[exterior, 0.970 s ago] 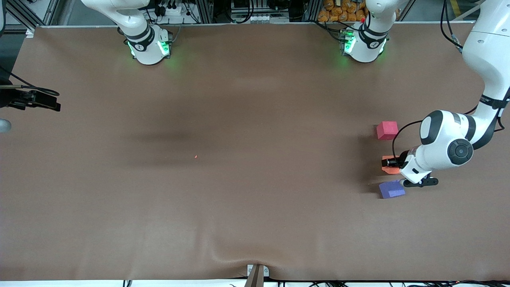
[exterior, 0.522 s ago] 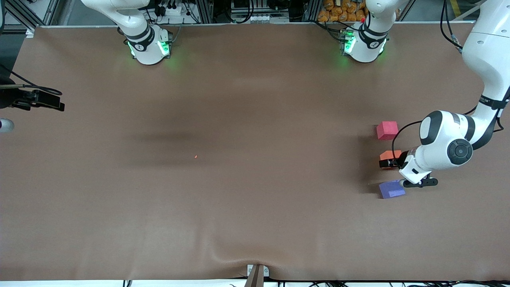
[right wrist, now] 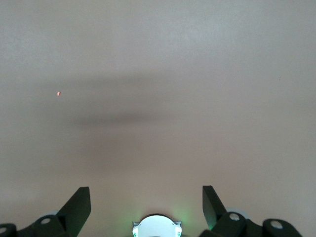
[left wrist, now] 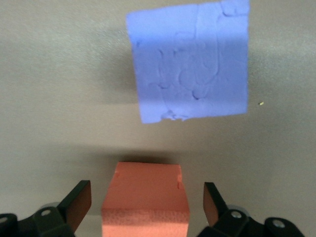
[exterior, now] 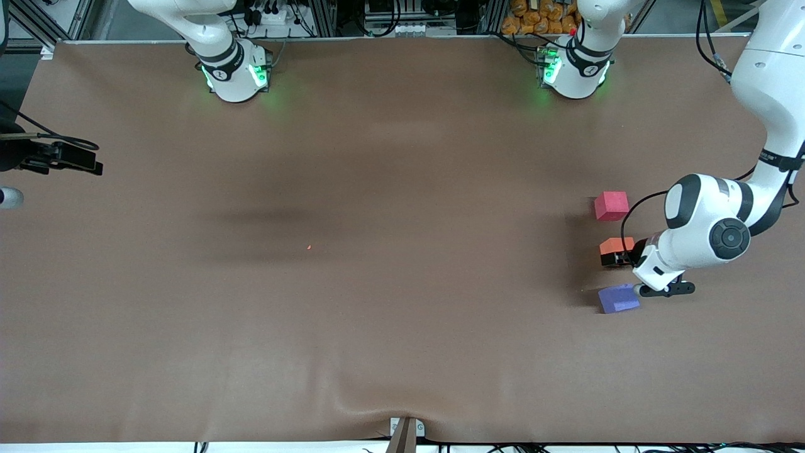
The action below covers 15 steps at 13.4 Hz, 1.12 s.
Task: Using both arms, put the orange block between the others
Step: 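Open the left gripper and lift it off the orange cube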
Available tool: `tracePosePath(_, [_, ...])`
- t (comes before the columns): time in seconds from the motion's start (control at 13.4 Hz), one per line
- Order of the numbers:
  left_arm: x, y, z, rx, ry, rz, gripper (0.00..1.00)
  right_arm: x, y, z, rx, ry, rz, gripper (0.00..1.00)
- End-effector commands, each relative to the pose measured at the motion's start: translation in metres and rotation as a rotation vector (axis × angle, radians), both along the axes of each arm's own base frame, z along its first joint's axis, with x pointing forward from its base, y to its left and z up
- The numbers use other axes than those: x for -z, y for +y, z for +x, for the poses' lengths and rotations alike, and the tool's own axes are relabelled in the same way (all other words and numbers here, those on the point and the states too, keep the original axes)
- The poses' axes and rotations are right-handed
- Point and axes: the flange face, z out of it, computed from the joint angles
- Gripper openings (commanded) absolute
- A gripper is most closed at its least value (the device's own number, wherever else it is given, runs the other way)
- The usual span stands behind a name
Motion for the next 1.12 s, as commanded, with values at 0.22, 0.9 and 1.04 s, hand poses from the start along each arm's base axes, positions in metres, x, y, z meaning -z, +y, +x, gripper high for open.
tracePosePath(0.22, [-0.052, -0.013, -0.003, 0.029, -0.003, 0.054, 1.00, -0.005, 0.002, -0.001, 0.008, -0.007, 0.010, 1.00])
tracePosePath(0.9, [-0.184, -0.069, -0.012, 0.059, 0.051, 0.090, 1.00, -0.006, 0.008, -0.001, 0.005, -0.010, 0.010, 1.00])
tracePosePath(1.04, [-0.227, -0.093, -0.012, 0.091, 0.026, 0.100, 1.00, -0.006, 0.007, -0.001, 0.005, -0.010, 0.008, 1.00])
